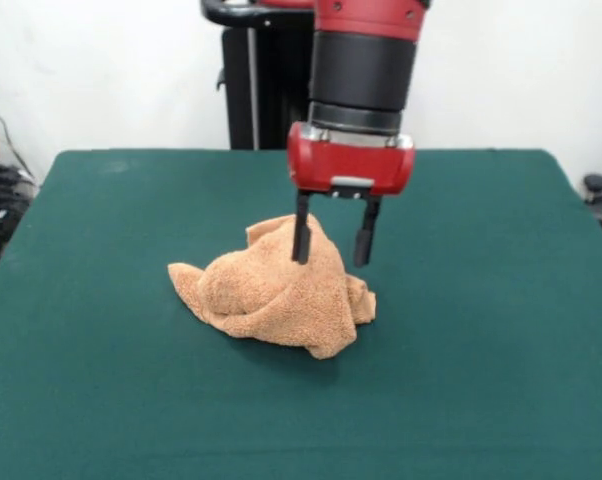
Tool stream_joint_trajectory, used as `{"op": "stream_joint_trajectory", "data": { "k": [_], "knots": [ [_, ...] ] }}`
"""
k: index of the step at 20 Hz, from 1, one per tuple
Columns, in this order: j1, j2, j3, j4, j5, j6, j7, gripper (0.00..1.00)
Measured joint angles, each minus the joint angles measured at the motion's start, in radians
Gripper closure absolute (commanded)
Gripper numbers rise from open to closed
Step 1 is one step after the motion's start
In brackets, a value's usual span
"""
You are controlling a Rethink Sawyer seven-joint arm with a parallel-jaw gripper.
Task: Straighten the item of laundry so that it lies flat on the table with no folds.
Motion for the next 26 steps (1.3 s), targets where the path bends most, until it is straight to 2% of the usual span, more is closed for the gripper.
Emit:
{"op": "stream_joint_trajectory", "data": {
  "k": [6, 14, 26],
  "knots": [
    [-0.037, 0.026, 0.0, 0.0, 0.0, 0.0, 0.0, 0.0],
    [-0.044, 0.047, 0.001, 0.001, 0.0, 0.006, 0.0, 0.0],
    [-0.062, 0.035, 0.014, 0.007, 0.0, 0.145, 0.0, 0.0]
  ]
}}
